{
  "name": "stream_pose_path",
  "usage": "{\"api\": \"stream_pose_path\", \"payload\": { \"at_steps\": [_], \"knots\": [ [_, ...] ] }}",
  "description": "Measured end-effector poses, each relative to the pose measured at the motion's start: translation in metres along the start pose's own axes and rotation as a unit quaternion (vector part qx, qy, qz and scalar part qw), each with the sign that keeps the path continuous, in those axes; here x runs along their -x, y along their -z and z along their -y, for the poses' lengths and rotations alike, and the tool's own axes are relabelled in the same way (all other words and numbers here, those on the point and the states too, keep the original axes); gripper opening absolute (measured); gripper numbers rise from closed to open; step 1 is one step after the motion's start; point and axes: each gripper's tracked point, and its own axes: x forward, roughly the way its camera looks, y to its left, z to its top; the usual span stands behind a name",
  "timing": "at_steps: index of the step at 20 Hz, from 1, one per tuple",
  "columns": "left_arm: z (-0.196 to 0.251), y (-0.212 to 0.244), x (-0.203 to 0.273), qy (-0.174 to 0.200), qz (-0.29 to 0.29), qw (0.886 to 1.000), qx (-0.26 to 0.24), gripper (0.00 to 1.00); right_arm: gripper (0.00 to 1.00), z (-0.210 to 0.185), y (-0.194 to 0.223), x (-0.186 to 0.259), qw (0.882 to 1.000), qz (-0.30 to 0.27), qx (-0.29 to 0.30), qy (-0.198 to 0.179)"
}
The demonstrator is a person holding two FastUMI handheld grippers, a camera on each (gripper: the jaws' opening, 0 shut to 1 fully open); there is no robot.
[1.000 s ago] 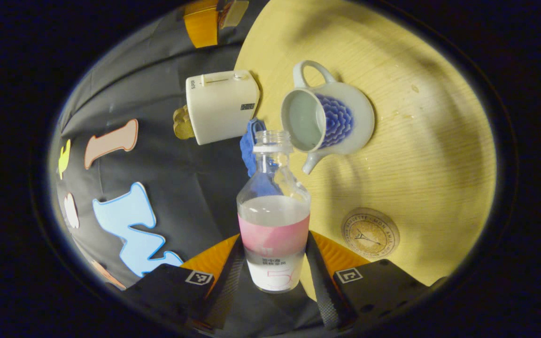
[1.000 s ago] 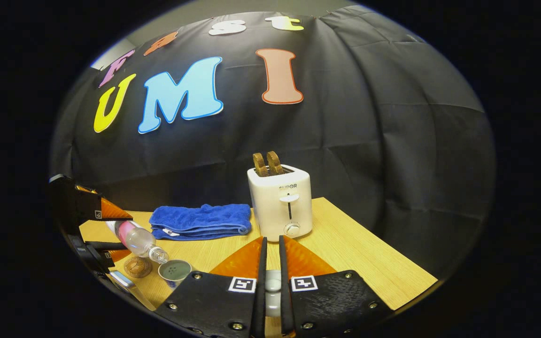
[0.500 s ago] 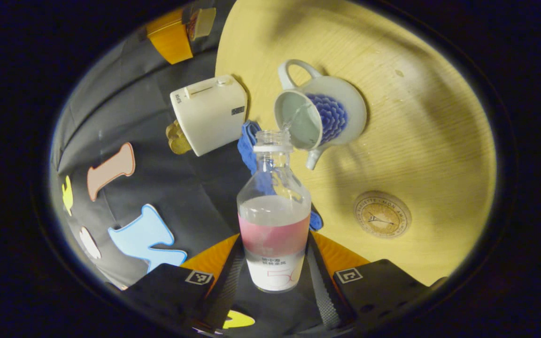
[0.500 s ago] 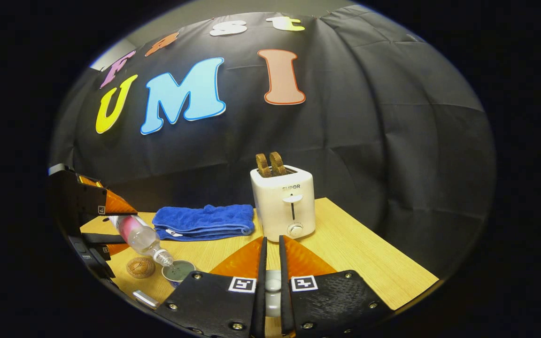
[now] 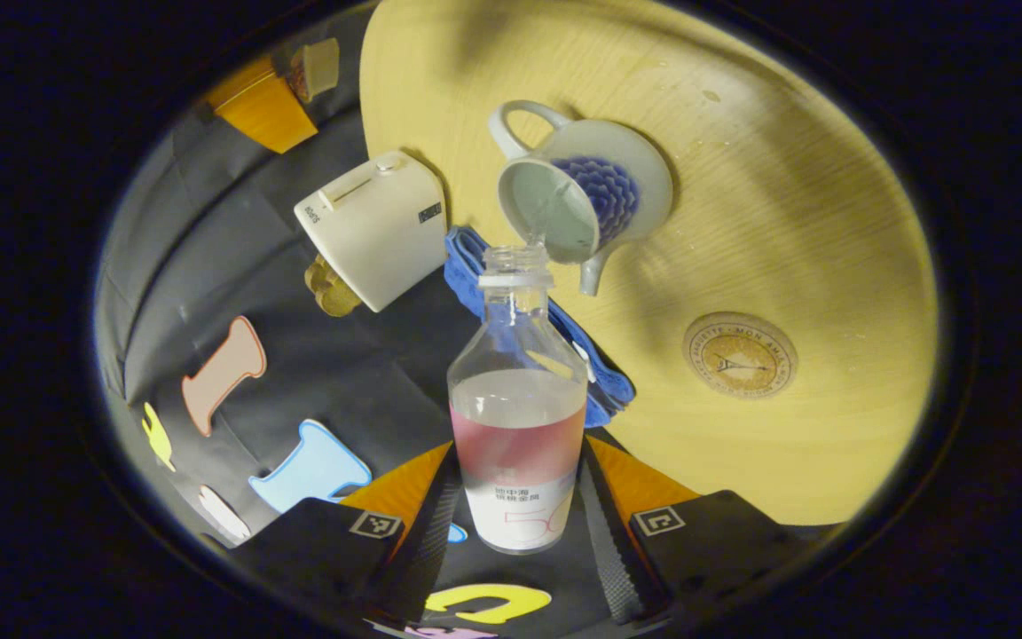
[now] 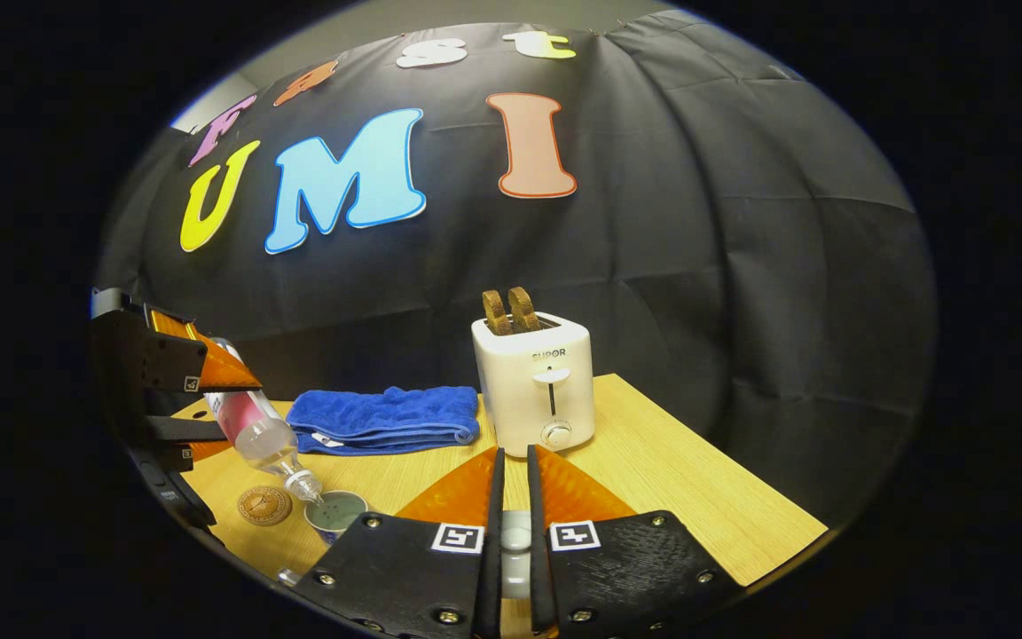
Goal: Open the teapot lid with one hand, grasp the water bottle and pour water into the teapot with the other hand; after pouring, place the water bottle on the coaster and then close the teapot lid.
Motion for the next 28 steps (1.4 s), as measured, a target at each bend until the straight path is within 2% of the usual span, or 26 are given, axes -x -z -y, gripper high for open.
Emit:
{"api": "stream_pose_path", "payload": {
  "at_steps": [10,18,20,25,28],
  "knots": [
    [-0.018,-0.006,0.010,-0.010,-0.012,0.998,-0.060,0.84,0.13,-0.002,-0.001,0.001,1.000,0.001,-0.003,-0.005],
    [-0.019,-0.005,0.009,-0.021,-0.014,0.998,-0.065,0.84,0.13,-0.002,-0.003,0.001,1.000,0.003,-0.003,-0.005],
    [-0.019,-0.007,0.009,-0.022,-0.006,0.999,-0.048,0.84,0.13,-0.001,-0.003,0.002,1.000,0.003,-0.003,-0.004],
    [-0.005,-0.004,0.005,-0.030,0.020,0.999,0.040,0.85,0.13,-0.001,-0.002,0.001,1.000,0.002,0.002,0.000],
    [0.014,0.010,0.005,-0.027,0.032,0.992,0.117,0.85,0.13,0.000,-0.003,0.002,1.000,0.004,0.000,0.002]
  ]
}}
